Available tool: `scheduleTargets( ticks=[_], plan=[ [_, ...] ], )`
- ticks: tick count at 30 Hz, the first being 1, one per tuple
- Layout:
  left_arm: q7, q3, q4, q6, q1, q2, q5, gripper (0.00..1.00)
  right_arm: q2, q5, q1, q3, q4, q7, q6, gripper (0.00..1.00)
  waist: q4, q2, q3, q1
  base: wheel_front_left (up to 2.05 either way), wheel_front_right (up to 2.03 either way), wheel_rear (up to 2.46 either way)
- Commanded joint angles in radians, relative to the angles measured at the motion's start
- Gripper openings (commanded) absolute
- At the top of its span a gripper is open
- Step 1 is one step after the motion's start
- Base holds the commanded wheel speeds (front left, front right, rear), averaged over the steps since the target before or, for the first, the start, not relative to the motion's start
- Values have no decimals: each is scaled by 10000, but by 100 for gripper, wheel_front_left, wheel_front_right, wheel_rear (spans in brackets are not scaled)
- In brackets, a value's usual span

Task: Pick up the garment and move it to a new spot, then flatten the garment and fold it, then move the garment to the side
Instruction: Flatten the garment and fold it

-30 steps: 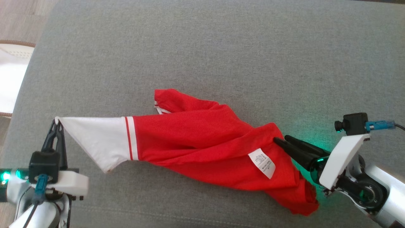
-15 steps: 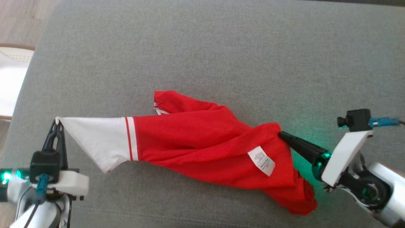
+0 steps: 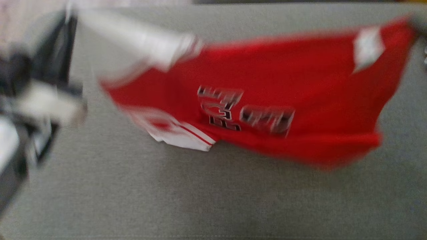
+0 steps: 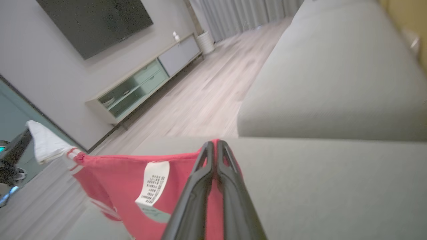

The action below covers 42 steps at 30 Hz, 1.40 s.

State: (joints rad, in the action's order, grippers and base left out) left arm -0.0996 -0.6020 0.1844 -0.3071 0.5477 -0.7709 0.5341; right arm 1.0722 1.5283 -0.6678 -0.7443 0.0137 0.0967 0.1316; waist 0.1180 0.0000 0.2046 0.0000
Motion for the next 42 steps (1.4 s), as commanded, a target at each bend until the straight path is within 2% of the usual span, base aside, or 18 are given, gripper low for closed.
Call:
scheduleTargets(
  ticks=[1,4,6,8,9,11,14,19,23,26,36,42],
  plan=[
    [455,417,23,564,2174,-166,-307,0,475,-265,-960,460,-271,248,-9,0,-351,0,688,0,0,0,0],
    [1007,-36,-1219,1625,4948,534,-968,0,329,-1077,-2731,789,-1243,656,-9,0,-600,0,1510,0,0,0,0],
    [1166,-466,-2361,2271,6795,1032,-1726,0,-22,-1601,-3972,882,-1839,839,-9,0,-808,0,2084,0,0,0,0],
    [1040,-736,-3492,2586,8471,1768,-2353,0,-360,-2212,-5151,911,-2439,775,-9,0,-978,0,2587,0,0,0,0],
    [1040,-736,-3492,2586,8471,1768,-2353,0,-360,-2212,-5151,911,-2439,775,-9,0,-978,0,2587,0,0,0,0],
    [662,-915,-4540,2618,9935,2456,-2987,0,-616,-2793,-6189,939,-2954,407,-9,0,-1096,0,3007,0,0,0,0],
    [-157,-1139,-6027,2415,11581,3189,-3861,0,-901,-3431,-7265,728,-3496,-249,-9,0,-1278,0,3395,0,0,0,0],
    [-1378,-1260,-7674,2013,12563,3899,-4347,0,-970,-3893,-7961,-19,-3934,-1473,-9,0,-1283,0,3600,0,0,0,0],
    [-1600,-1213,-7969,1899,11883,3932,-4149,0,-876,-3687,-7594,-818,-4074,-2265,-9,0,-1117,0,3491,0,0,0,0],
    [-1615,-1025,-7319,1813,10663,3783,-3794,0,-793,-3373,-6920,-1553,-4104,-2664,-9,0,-979,0,3189,0,0,0,0],
    [-1620,-502,-4132,1638,3911,2616,-2401,0,-848,-2262,-3823,-3557,-4243,-3330,-9,0,-783,0,1091,0,0,0,0],
    [-1620,-158,-3049,1257,318,2182,-1837,0,-1192,-1894,-2168,-4240,-4449,-3489,-9,0,-907,0,-178,0,0,0,0]
  ],
)
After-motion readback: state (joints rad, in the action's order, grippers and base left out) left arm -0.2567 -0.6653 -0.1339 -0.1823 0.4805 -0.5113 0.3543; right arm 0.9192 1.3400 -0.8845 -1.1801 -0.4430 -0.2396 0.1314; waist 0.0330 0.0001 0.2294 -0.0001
